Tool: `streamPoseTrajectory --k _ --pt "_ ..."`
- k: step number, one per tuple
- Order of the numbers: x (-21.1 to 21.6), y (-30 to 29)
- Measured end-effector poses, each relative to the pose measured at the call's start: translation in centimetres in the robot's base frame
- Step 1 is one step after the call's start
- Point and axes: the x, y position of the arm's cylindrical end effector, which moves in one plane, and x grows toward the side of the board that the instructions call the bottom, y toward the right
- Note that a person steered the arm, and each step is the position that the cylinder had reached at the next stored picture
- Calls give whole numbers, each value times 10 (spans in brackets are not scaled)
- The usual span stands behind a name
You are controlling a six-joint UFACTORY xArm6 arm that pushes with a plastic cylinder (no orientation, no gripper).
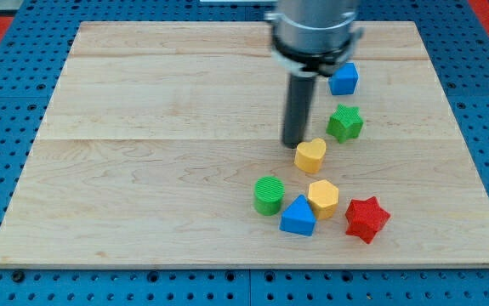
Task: Push the yellow heart to the bottom of the green star
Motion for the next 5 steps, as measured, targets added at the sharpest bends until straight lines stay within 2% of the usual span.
streamPoseTrajectory --k 1,2,3,4,5 --pt "23 -43" --pt "15 5" --pt "15 26" --pt "40 47" --pt "48 65"
